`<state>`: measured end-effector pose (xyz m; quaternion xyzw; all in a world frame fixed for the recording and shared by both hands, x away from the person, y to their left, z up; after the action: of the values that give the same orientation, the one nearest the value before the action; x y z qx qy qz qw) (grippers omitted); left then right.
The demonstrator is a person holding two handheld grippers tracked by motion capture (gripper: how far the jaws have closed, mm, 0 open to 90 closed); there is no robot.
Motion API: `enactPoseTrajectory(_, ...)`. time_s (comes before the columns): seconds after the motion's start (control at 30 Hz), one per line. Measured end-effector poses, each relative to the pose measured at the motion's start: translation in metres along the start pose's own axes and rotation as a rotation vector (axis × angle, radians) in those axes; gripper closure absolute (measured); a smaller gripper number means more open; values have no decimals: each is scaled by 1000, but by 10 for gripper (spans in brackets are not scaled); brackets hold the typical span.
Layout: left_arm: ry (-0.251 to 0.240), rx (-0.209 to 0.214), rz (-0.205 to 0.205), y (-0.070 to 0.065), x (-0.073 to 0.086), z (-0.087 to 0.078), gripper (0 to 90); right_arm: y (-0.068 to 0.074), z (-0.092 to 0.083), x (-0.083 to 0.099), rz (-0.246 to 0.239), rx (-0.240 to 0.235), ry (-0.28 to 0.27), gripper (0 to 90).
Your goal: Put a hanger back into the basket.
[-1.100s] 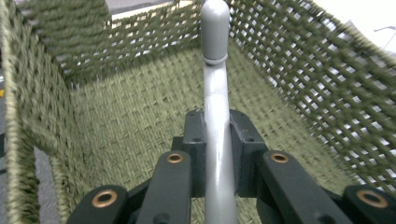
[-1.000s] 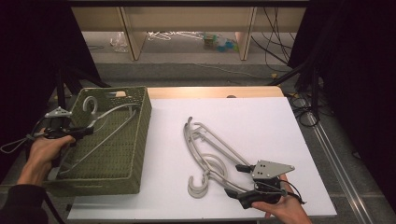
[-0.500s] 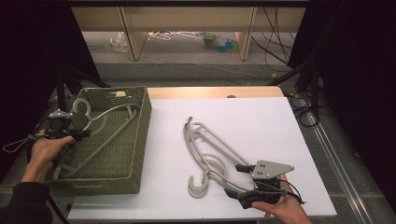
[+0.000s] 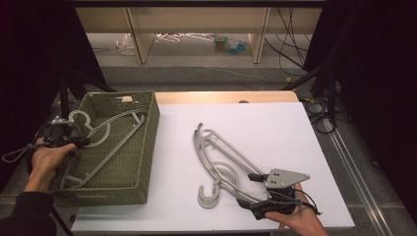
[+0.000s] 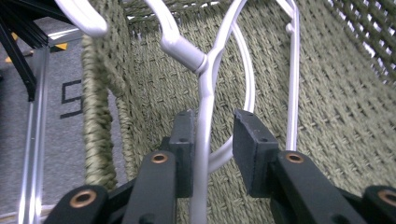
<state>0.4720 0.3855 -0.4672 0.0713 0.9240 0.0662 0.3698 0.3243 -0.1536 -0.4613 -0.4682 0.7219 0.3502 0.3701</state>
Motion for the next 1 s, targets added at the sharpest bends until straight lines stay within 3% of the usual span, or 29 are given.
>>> enactPoseTrajectory(0.03,-8,7,-14,-1,-1,-1,687,0,0,0,4,-1,2,171)
enactPoseTrajectory(0.07,-2,9,2,0,0,-3,661,0,0,0,5,-2,2,171)
enactPoseTrajectory(0.17,-29,16,-7,-2,-4,-10,601,0,0,0,2,0,1,171)
enactPoseTrajectory(0.33,-146,52,-82,-11,-16,-40,454,-1,0,0,-2,11,-4,171)
enactPoseTrajectory(0.4,-187,64,-76,-17,-18,-53,416,-1,0,0,-1,5,0,171)
enactPoseTrajectory(0.47,-225,82,-98,-24,-20,-66,378,0,0,0,2,8,-3,171)
enactPoseTrajectory(0.53,-253,121,-110,-35,-21,-76,345,-1,0,0,-3,8,-3,171)
enactPoseTrajectory(0.63,-289,172,-83,-55,-18,-88,318,-1,0,0,-1,13,-6,171)
enactPoseTrajectory(0.73,-319,196,-34,-74,-17,-98,287,-1,0,0,6,6,-9,171)
enactPoseTrajectory(0.83,-344,213,-24,-93,-17,-109,206,-1,0,-1,-5,10,-13,171)
enactPoseTrajectory(1.0,-390,265,6,-124,-13,-124,208,-1,0,0,6,5,-11,170)
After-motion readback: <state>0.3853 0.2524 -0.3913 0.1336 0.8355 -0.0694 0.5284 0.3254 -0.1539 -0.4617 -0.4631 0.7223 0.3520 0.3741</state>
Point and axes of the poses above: each handheld gripper's, and its own axes: z roughly forward along the jaws, x roughly out of its underside, y roughly to its left, the point moved 8 cm from there along z, roughly forward along the jaws, and after that the axes turned 12 degrees about -x, right-handed, at the moved point
